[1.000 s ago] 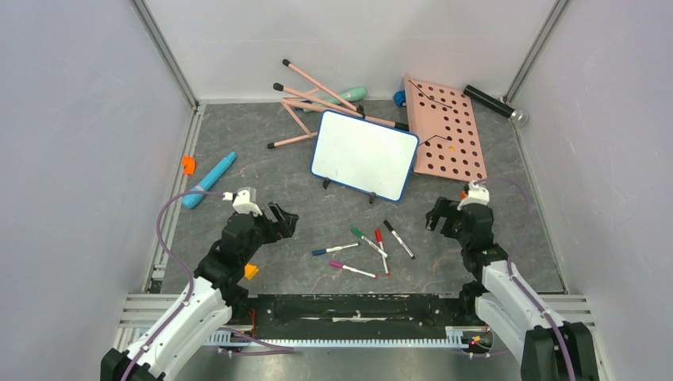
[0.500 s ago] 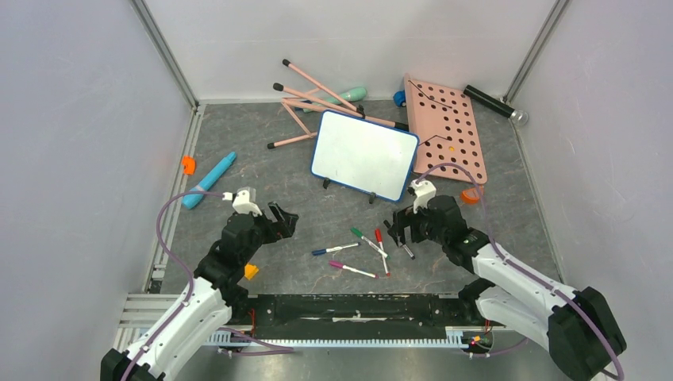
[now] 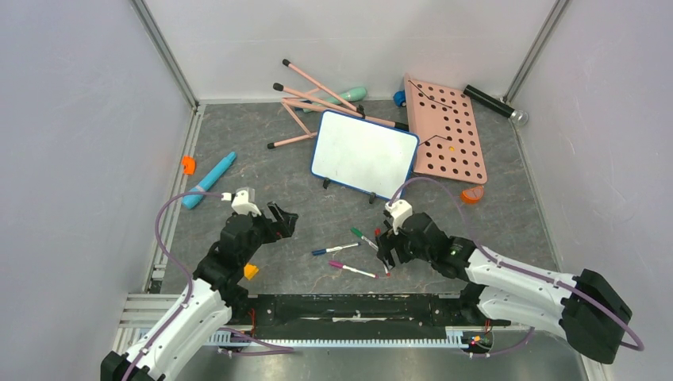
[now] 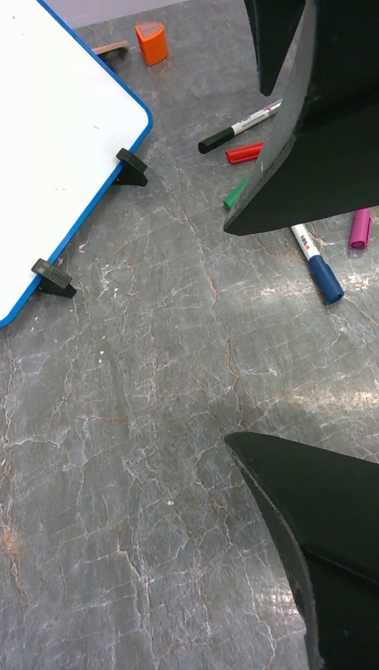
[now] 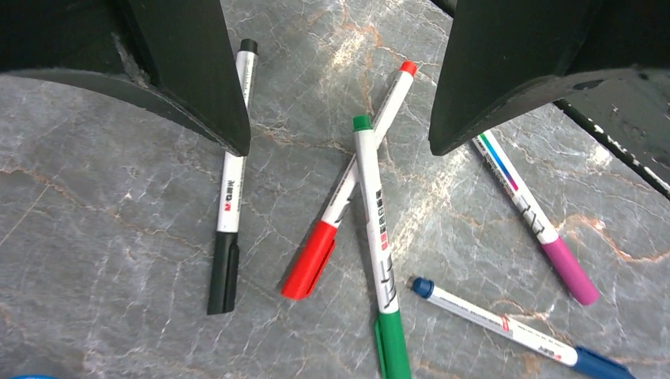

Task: Write a sentence on the whiteboard
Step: Move the whiteboard marker to the center of the board.

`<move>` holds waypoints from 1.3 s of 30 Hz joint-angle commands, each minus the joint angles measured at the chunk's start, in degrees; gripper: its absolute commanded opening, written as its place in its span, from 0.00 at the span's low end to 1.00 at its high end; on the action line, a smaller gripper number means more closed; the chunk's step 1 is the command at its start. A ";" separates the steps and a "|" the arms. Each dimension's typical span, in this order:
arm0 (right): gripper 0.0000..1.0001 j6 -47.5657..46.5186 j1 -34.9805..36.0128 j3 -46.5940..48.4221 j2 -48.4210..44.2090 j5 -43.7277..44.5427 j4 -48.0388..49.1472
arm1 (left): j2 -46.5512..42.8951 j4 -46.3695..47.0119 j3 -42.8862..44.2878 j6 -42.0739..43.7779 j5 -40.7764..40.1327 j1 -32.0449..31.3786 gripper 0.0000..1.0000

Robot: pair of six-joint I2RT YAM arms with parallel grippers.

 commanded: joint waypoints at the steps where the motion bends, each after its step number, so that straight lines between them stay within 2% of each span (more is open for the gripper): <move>1: 0.84 1.31 3.72 2.30 1.84 4.46 -0.10 | 0.54 1.90 0.06 2.21 0.05 -0.16 1.00; 7: 0.80 0.92 7.41 5.23 7.25 6.10 1.54 | -0.16 1.78 -0.11 2.18 -0.03 -0.16 1.00; 15: 0.42 2.10 9.65 8.13 14.22 9.54 1.15 | -0.75 1.59 -0.22 2.10 0.12 -0.18 1.00; 19: 0.39 2.56 9.95 8.13 14.58 10.55 1.11 | -0.52 1.59 -0.12 2.15 0.11 -0.15 1.00; 22: 0.32 2.40 10.00 8.39 14.82 10.84 0.97 | -0.52 1.59 -0.19 2.13 0.11 -0.17 1.00; 24: 0.23 2.33 10.05 8.80 15.07 10.85 0.87 | -0.65 1.59 -0.20 2.12 0.12 -0.15 1.00; 26: 0.19 2.19 10.04 9.47 15.51 10.88 0.75 | -0.67 1.59 -0.20 2.15 0.09 -0.16 1.00; 28: 0.21 1.93 10.05 10.16 16.02 10.94 0.78 | -0.76 1.59 -0.20 2.08 0.11 -0.15 1.00; 30: 0.34 1.81 10.11 10.82 16.58 10.97 0.62 | -0.69 1.59 -0.20 2.14 0.05 -0.17 1.00; 33: 0.38 1.70 10.18 11.29 17.62 11.05 0.55 | -0.67 1.59 -0.20 2.15 0.12 -0.15 1.00; 39: 0.39 1.77 10.53 12.07 21.15 8.89 2.04 | -0.56 1.59 -0.18 2.08 0.02 -0.15 1.00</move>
